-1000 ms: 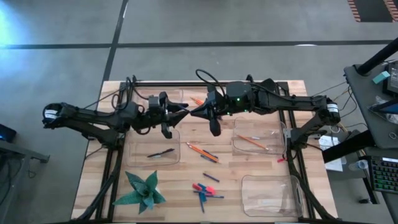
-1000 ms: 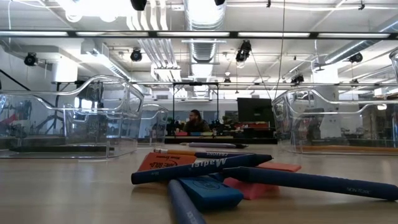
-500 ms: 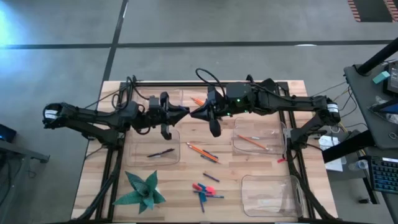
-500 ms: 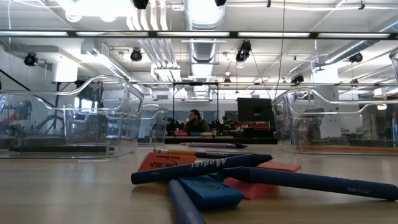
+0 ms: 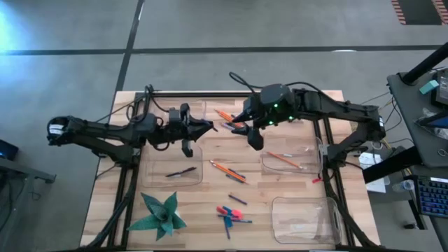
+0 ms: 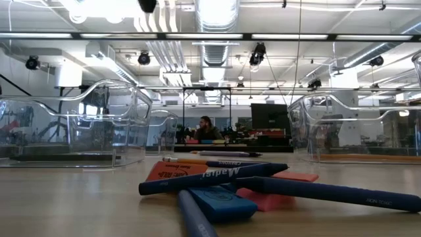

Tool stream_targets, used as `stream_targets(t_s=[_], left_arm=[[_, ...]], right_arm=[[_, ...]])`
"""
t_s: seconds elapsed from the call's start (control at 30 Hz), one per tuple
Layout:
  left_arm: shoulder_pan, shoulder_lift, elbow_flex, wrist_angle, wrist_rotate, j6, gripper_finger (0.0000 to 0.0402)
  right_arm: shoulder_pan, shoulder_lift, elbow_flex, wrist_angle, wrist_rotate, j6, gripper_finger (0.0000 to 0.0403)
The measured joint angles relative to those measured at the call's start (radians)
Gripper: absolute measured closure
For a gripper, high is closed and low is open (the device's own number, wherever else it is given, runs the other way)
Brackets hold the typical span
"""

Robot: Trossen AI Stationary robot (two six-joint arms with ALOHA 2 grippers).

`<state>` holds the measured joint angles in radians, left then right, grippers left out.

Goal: Sort crayons/erasers/pens/pencils in bins
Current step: Put the blue crayon into the top transparent bin

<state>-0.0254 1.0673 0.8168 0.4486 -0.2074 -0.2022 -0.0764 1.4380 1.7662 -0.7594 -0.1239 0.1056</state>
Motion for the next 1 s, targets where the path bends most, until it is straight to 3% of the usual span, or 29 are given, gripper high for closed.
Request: stream_targets(t_s=[0.17, 0.37, 0.47, 0.7, 1.0], left_arm=[[0.106, -0.01, 0.0, -0.231, -0.006, -0.039, 0.0388], [0.263, 0.008, -0.004, -0.578, -0.01, -0.153, 0.0388], [0.322, 0.047, -0.007, -0.72, -0.01, -0.189, 0.0388], [0.433, 0.169, -0.006, -0.846, -0.022, -0.211, 0.0388], [0.502, 0.292, -0.006, -0.915, -0.027, -0.21, 0.0388]], right_arm=[[0.002, 0.0, 0.011, -0.071, 0.088, -0.013, 0.022], [0.0, 0.009, -0.059, -0.124, 0.424, 0.0, 0.023], [-0.02, 0.022, -0.125, -0.118, 0.515, 0.059, 0.0235], [-0.12, 0.114, -0.252, -0.053, 0.513, 0.169, 0.025], [-0.259, 0.329, -0.254, -0.011, 0.462, 0.242, 0.0253]])
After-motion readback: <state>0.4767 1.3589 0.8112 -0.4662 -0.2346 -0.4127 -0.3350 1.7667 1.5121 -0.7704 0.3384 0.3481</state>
